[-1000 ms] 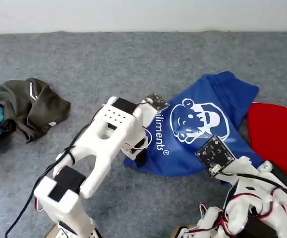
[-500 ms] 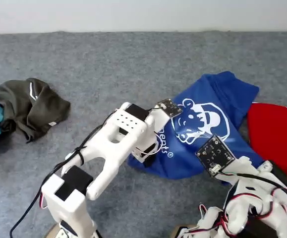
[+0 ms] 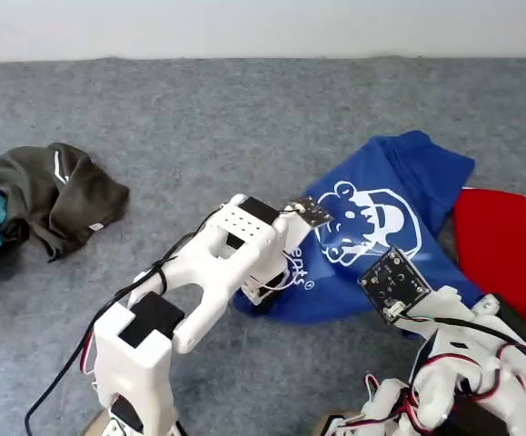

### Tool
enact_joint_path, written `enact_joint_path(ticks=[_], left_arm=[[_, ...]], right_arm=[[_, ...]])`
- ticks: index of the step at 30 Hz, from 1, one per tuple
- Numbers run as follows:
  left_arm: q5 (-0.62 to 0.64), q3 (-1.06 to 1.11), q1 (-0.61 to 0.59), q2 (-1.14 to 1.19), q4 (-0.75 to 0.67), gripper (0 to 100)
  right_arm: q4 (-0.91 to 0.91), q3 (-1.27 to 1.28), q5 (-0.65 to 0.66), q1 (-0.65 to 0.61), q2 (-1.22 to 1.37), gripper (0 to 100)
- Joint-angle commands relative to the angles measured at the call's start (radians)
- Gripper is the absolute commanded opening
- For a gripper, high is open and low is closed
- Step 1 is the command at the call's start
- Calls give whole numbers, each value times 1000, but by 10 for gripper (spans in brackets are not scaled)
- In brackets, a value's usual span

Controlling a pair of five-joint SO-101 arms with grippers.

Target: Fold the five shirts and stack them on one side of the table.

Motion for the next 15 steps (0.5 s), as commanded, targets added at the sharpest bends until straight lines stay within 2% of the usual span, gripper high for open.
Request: enact_joint_path(ticks=[1, 9, 15], left_arm=[[-8, -22, 5, -6, -12, 29], [-9, -22, -37, -221, 74, 15], [-14, -19, -181, -423, 153, 15]], right_arm=[[-31, -3, 12, 10, 4, 10], [-91, 8, 12, 10, 5, 10], [-125, 29, 12, 15, 5, 10]])
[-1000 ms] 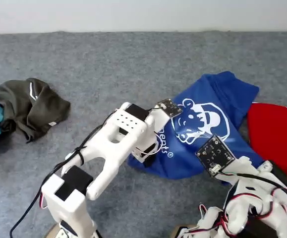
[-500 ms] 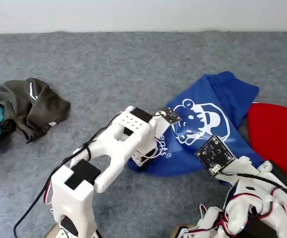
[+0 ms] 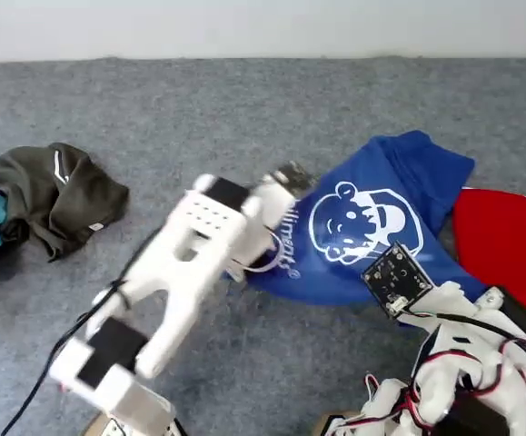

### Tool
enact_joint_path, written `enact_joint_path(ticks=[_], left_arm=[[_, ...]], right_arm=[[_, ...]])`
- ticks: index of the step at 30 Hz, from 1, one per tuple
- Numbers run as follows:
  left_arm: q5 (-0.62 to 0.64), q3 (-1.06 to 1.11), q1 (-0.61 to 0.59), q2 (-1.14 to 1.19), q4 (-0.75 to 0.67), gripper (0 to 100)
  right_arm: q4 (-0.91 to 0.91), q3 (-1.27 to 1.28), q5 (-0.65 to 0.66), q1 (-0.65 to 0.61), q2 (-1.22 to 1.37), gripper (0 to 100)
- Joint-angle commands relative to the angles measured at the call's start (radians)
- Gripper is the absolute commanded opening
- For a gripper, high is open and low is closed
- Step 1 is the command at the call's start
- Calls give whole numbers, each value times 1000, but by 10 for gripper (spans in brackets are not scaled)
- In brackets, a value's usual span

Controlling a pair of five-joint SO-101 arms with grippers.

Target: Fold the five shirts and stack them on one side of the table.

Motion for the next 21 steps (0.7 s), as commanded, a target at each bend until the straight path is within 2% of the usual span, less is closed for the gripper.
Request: enact_joint_path(ticks=[1, 12, 16, 21], left_arm=[[-14, -18, -115, -144, 55, 15], [-92, -16, -505, -334, 112, 15], [-98, -16, -535, -377, 167, 18], [-141, -15, -534, -411, 216, 95]], right_arm=[[-53, 5, 11, 15, 5, 10], [-107, 49, 12, 10, 5, 10], [-120, 49, 12, 10, 7, 10], [-120, 49, 38, 8, 7, 10]])
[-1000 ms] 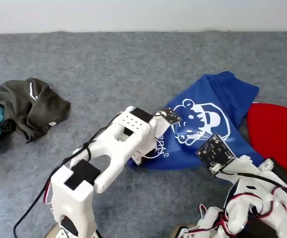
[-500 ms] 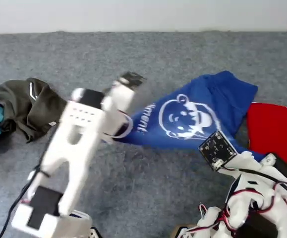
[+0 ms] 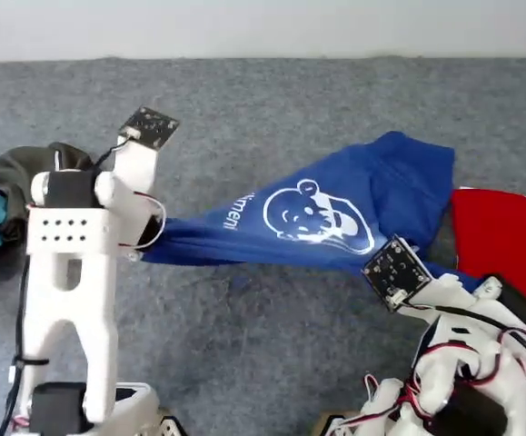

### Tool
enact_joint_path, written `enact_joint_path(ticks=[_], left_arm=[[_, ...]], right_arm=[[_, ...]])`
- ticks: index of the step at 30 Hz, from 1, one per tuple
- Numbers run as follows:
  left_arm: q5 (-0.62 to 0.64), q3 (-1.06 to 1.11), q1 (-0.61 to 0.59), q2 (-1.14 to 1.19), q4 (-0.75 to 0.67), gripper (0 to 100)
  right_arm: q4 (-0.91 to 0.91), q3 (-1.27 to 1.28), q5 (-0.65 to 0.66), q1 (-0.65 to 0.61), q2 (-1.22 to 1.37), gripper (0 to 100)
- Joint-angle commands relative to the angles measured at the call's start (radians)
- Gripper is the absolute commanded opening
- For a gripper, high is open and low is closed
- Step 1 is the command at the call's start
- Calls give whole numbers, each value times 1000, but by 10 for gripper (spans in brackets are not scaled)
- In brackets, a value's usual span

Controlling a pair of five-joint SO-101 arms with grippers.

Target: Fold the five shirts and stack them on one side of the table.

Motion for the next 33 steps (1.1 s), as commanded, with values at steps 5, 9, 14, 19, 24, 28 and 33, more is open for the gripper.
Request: enact_joint_path(ticks=[5, 9, 14, 19, 24, 28, 33], left_arm=[[-98, 82, -17, -87, 28, 126], [-143, 205, 21, -180, 28, 130], [-150, 335, 169, -299, 25, 144], [-81, 417, 399, -316, -12, 201], [-6, 450, 609, -315, -103, 212], [66, 470, 741, -247, -170, 215], [106, 438, 816, -49, -252, 215]], right_arm=[[-33, -8, 44, 10, 4, 10], [-62, -8, 48, 12, 4, 10], [-76, -8, 48, 12, 4, 10], [-74, -8, 46, 15, 4, 10], [-70, 2, 44, 16, 4, 10], [-73, 28, 44, 16, 4, 10], [-73, 37, 44, 16, 2, 10]])
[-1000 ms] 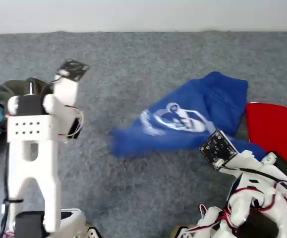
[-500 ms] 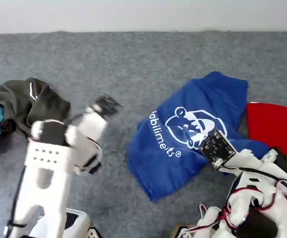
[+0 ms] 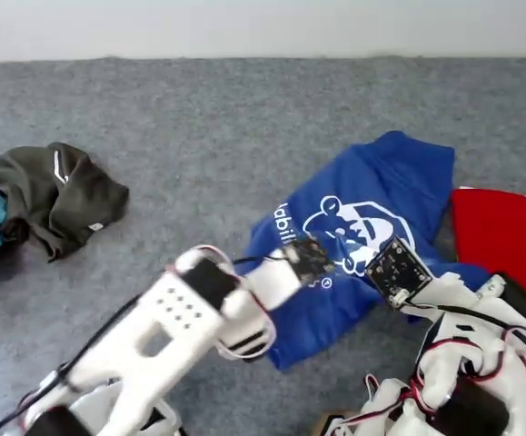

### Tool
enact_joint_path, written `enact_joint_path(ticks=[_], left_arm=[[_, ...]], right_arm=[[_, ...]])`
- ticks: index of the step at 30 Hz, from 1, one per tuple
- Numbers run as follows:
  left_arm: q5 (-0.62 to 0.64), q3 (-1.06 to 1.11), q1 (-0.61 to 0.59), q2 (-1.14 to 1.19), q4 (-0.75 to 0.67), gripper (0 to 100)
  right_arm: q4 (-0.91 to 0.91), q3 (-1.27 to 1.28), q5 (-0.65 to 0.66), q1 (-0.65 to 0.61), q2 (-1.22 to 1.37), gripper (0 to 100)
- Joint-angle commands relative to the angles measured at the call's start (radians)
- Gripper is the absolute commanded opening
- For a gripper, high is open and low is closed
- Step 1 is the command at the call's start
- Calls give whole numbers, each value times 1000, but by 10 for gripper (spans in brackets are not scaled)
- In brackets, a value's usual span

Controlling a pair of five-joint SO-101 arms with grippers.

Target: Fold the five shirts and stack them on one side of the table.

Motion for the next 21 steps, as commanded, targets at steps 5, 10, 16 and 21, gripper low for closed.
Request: enact_joint_path(ticks=[5, 10, 16, 21], left_arm=[[46, -157, 109, 255, -78, 215], [48, -232, 155, 411, -110, 215], [44, -283, 166, 578, -173, 215], [44, -334, 166, 667, -170, 215]], right_arm=[[-19, -5, 8, 12, 4, 10], [-21, -5, 11, 12, 4, 10], [-21, -5, 11, 12, 4, 10], [-21, -5, 11, 12, 5, 10]])
